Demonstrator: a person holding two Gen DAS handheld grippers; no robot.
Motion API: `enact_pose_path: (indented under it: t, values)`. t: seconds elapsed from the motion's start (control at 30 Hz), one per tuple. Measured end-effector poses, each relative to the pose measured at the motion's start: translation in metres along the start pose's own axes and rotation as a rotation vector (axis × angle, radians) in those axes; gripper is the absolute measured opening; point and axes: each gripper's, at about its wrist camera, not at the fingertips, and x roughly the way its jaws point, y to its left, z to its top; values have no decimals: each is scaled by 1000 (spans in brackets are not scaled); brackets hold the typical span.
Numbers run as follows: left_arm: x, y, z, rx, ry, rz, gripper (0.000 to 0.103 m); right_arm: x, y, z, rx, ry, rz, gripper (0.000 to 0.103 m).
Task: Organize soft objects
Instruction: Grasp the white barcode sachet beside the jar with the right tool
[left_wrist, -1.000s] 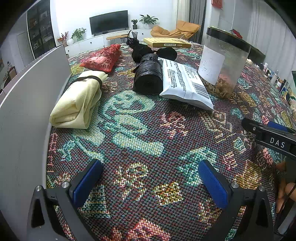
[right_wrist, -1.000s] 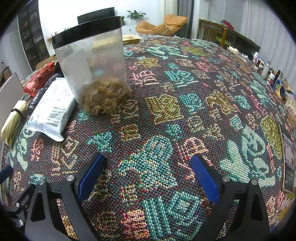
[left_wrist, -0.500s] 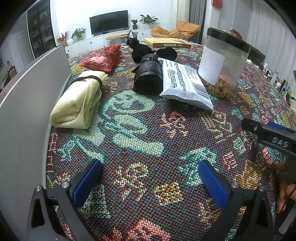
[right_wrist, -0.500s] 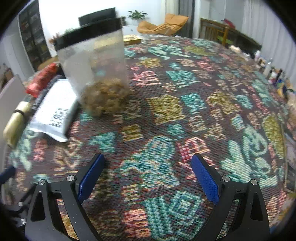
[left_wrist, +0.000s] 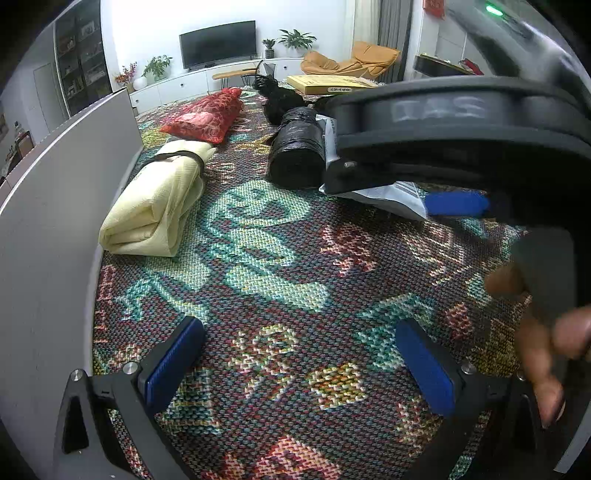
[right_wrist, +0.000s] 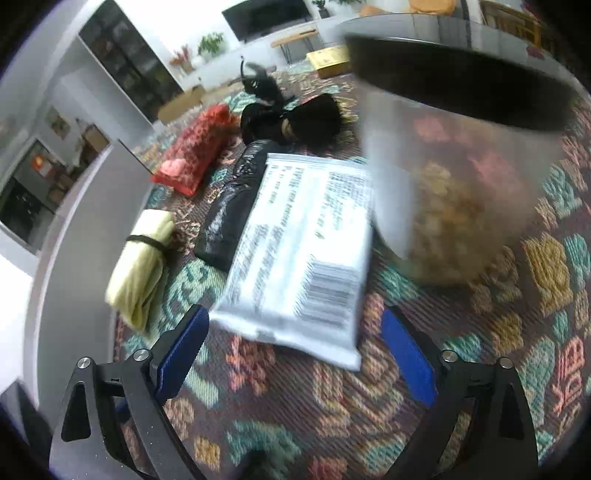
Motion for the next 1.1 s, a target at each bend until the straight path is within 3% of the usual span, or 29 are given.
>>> enact_pose_path:
  t: [0.1, 0.27, 0.37, 0.57, 0.67, 0.7, 0.97, 1.03, 1.07, 1.1]
  values:
    - [-1, 2, 0, -10, -3, -2, 101, 10, 14, 9, -67, 28, -53, 95]
    - [1, -2, 1, -2, 0, 2, 103, 20, 16, 16, -91, 42, -70, 93]
    - [-1, -1, 0, -2, 0, 2, 103, 19, 22, 14, -149, 34, -84, 80]
    - [-1, 0, 0, -2, 0, 1, 103, 5, 21, -1, -250, 50, -64, 70]
    - [0, -1, 0, -3, -1, 1, 103, -1, 17, -10, -296, 74, -59, 53]
    - [-1, 0, 0, -3, -1, 0, 103, -4, 13, -13, -305, 79, -46, 52]
    - [-1, 0, 0, -2, -1, 1, 103, -32, -5, -40, -326, 112, 0, 51]
    - [-1, 0, 0, -3, -1, 0, 103, -43, -11, -42, -301, 96, 4, 63]
    - [0, -1, 0, -3, -1, 0, 103, -44, -12, -38, -282, 83, 7, 78]
    - [-1, 0, 0, -3, -1, 0, 103, -48, -14, -35, -260, 67, 9, 81]
